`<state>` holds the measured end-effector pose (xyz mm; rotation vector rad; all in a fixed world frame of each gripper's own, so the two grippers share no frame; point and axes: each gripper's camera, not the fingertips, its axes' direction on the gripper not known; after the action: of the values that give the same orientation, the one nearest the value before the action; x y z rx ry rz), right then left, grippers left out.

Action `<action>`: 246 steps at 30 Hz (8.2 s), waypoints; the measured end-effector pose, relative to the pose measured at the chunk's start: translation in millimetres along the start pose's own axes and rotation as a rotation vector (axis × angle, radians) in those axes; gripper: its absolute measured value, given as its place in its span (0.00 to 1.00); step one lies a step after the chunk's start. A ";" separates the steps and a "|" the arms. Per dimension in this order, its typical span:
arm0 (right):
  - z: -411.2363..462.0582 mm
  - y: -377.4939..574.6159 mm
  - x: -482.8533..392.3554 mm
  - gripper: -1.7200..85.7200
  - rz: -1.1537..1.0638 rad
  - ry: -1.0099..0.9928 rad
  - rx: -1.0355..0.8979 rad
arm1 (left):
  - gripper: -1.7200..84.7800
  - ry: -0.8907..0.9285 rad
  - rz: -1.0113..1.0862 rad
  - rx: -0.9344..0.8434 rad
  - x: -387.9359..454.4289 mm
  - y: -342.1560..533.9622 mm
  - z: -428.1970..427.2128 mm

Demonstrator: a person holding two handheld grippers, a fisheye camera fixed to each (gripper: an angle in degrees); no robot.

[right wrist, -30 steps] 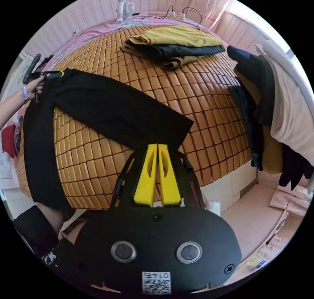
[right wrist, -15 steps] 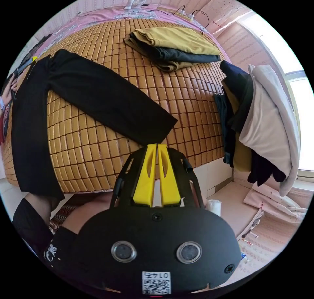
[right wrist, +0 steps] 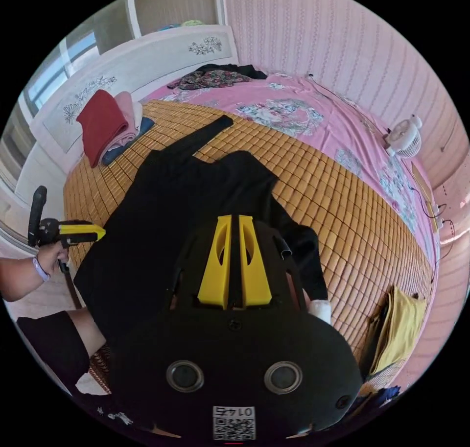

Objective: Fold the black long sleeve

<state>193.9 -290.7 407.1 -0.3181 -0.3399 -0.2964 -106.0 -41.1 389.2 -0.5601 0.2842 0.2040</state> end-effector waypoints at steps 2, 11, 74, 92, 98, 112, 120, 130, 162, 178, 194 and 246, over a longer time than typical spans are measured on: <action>27.9 -53.8 -12.3 0.05 0.014 -0.101 0.015 | 0.01 -0.016 0.001 -0.011 -5.7 13.4 6.4; 164.6 -205.4 -53.0 0.08 0.225 -0.107 -0.198 | 0.01 0.031 0.081 -0.042 -28.8 46.1 24.7; 181.2 -258.0 -126.3 0.02 -0.056 -0.336 -0.221 | 0.08 0.147 -0.544 0.235 -360.5 165.5 -93.8; 192.2 -246.2 -134.7 0.02 -0.077 -0.361 -0.246 | 0.03 -0.229 -0.567 0.127 -377.8 135.2 -81.1; 182.5 -231.6 -132.2 0.04 -0.031 -0.394 -0.175 | 0.08 -0.076 -0.714 0.266 -395.1 153.4 -88.7; 213.3 -226.3 -155.8 0.02 -0.081 -0.161 -0.231 | 0.04 -0.221 -0.632 0.016 -367.6 134.5 -43.9; 180.5 -194.3 -138.0 0.02 0.057 -0.239 -0.127 | 0.02 -0.125 -0.692 0.055 -373.2 146.7 -39.5; 67.3 86.9 -136.6 0.02 0.132 -0.121 -0.283 | 0.02 -0.133 -0.635 0.086 -363.3 155.8 -32.0; -62.6 408.8 -146.7 0.07 0.364 0.047 -0.031 | 0.01 0.011 -0.306 0.642 -249.2 213.7 -77.5; -81.1 445.5 -165.4 0.11 0.321 0.002 0.014 | 0.01 0.693 0.645 0.160 30.7 226.8 22.5; 8.7 210.3 -126.7 0.11 -0.073 -0.117 0.044 | 0.08 0.049 0.429 0.307 -31.9 129.7 74.2; -31.9 406.5 -17.3 0.03 0.328 -0.086 -0.116 | 0.07 0.107 0.984 -0.004 183.2 211.6 116.6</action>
<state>323.0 71.1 269.3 -0.4947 -0.3499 0.0209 34.4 218.8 321.0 -0.3955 0.6515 1.1267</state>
